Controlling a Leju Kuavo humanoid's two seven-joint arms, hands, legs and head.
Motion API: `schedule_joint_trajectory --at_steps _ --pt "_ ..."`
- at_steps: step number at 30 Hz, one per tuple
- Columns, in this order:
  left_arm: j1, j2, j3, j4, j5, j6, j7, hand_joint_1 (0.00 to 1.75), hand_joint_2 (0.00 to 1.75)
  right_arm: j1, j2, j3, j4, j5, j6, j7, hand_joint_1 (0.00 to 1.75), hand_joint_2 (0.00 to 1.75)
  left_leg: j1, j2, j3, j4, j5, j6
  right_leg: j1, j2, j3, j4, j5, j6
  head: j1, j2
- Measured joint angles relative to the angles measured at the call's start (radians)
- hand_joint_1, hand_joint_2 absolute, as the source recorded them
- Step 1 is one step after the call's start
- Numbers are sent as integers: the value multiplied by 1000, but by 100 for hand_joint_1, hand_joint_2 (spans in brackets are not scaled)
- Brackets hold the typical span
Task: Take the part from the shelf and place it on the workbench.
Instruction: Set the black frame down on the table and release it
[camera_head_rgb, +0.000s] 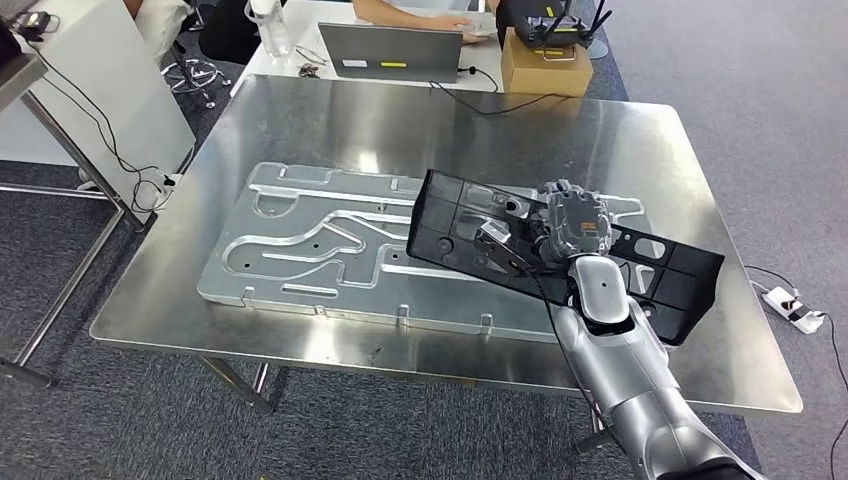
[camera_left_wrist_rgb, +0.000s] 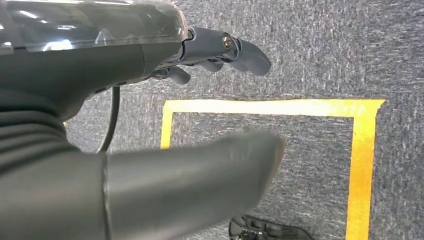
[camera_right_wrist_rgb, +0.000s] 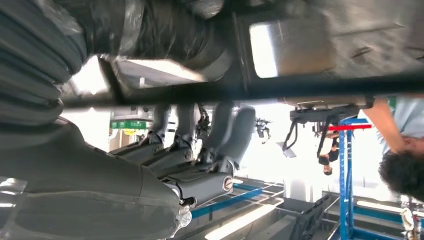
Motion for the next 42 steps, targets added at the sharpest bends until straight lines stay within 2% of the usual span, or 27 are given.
schedule_joint_trajectory --at_steps 2,4,5,6,7,9,10,11,13,15,16,18,20,21,22,23,24,25,27,30,32,35,36,37,38,40,42 --pt "-3 0 0 0 1 -2 -3 0 175 12 -1 1 10 -1 4 -1 0 0 2 0 -3 -3 6 13 -3 1 -28 62 -42 8 0 0" --pt "-3 0 0 0 3 -2 -4 0 87 30 0 4 19 -2 6 -2 0 0 -1 -1 -12 -3 8 19 -6 1 -94 191 -106 14 0 0" --pt "-3 0 0 0 3 -2 -5 0 44 38 0 6 23 -2 6 -3 0 0 -3 -3 -15 -3 8 20 -7 1 -124 247 -124 15 0 0" --pt "-2 0 0 0 3 -2 -5 0 0 43 0 7 27 -2 6 -3 0 0 -5 -4 -16 -2 8 21 -8 1 -140 275 -124 14 0 0" --pt "-2 0 0 0 3 -2 -5 0 0 47 0 7 30 -2 6 -4 0 0 -7 -6 -15 -2 8 21 -7 1 -138 263 -101 11 0 0" --pt "-2 0 0 0 3 -2 -5 0 0 48 -1 7 34 -2 5 -4 0 0 -9 -10 -10 -2 5 19 -4 2 -89 144 -23 -3 0 0" --pt "-2 -1 0 0 4 -2 -5 0 0 47 -2 7 36 -3 4 -4 0 0 -11 -11 -9 -2 4 17 0 3 -62 81 7 -11 0 0" --pt "-3 -2 0 0 5 -2 -6 0 0 46 -4 8 37 -3 4 -4 0 0 -11 -11 -10 -2 3 14 4 3 -43 33 22 -18 0 0" --pt "-3 -4 0 0 8 -2 -7 0 0 45 -5 8 40 -4 2 -5 0 0 -12 -11 -14 -4 3 5 11 3 -34 5 21 -24 0 0" --pt "-4 -4 0 0 10 -3 -7 0 0 44 -5 8 42 -6 1 -5 0 0 -12 -10 -14 -5 1 -6 8 1 -29 -10 23 -29 0 0" --pt "-4 -4 0 0 11 -3 -7 0 0 43 -5 8 43 -7 1 -5 0 0 -12 -10 -19 9 -10 -10 5 -1 -23 -19 26 -33 0 0" --pt "-4 -4 0 1 12 -4 -8 0 0 40 -5 8 45 -9 0 -6 0 0 -11 -9 -57 96 -61 -16 0 -4 -14 -31 30 -41 -1 0" --pt "-3 -3 1 1 13 -4 -8 0 0 40 -5 8 49 -10 0 -7 0 0 -9 -9 -121 225 -112 -21 2 -4 -13 -31 29 -45 -1 0" --pt "-3 -2 1 1 13 -4 -8 0 0 41 -4 8 51 -10 0 -7 0 0 -9 -9 -142 262 -117 -23 2 -4 -13 -29 27 -45 -1 0" --pt "-2 -2 1 1 14 -5 -8 0 0 42 -4 8 53 -10 -1 -7 0 0 -9 -8 -146 262 -102 -24 2 -4 -13 -27 25 -45 -1 0" --pt "-2 -2 1 1 15 -5 -8 0 0 42 -4 8 54 -10 -1 -7 0 0 -8 -8 -130 222 -70 -25 1 -4 -12 -23 23 -43 -1 0" --pt "-2 -2 2 1 18 -6 -8 0 0 41 -4 8 55 -10 -2 -7 0 0 -7 -7 -100 155 -30 -24 1 -3 -12 -18 18 -40 -1 0" --pt "-2 -1 2 1 20 -6 -8 0 0 40 -4 8 56 -10 -3 -7 0 0 -8 -7 -69 89 -4 -23 3 -3 -13 -10 13 -36 -1 0" --pt "-4 -1 2 1 23 -8 -9 0 0 39 -5 8 58 -10 -5 -7 0 0 -11 -7 -35 13 16 -15 7 -1 -19 1 6 -28 -1 0" --pt "-3 -1 2 1 24 -9 -10 0 0 38 -5 8 61 -10 -5 -8 0 0 -11 -8 -34 3 15 1 7 -1 -23 5 4 -15 -1 0" --pt "-3 -1 3 1 24 -11 -10 0 0 36 -6 8 62 -10 -5 -8 0 0 -7 -8 -32 -4 20 13 4 1 -41 46 -26 -5 0 0" --pt "-4 -2 3 1 26 -14 -10 0 0 37 -7 8 66 -8 -8 -8 0 0 -5 -7 -32 -6 20 21 -4 2 -124 222 -111 9 0 0" --pt "-4 -2 3 1 28 -15 -11 0 0 39 -7 8 68 -5 -12 -7 0 0 -5 -8 -31 -5 20 21 -7 2 -148 266 -121 12 0 0" --pt "-3 -2 3 1 30 -15 -11 0 0 41 -7 9 69 2 -21 -5 0 0 -5 -9 -31 -5 19 21 -9 1 -156 276 -112 13 0 0" --pt "-3 -2 4 1 33 -15 -11 0 0 41 -7 9 68 13 -34 1 0 0 -5 -10 -29 -5 18 20 -11 1 -145 247 -84 13 0 0" --pt "-3 -2 5 1 39 -14 -11 0 0 42 -7 11 56 48 -71 21 0 0 -5 -12 -26 -5 15 16 -11 2 -85 115 -11 6 0 0" --pt "-4 -3 8 1 45 -11 -12 0 0 47 -3 17 27 90 -106 42 0 0 -7 -12 -26 -4 12 6 -5 2 -44 22 19 -2 0 0"
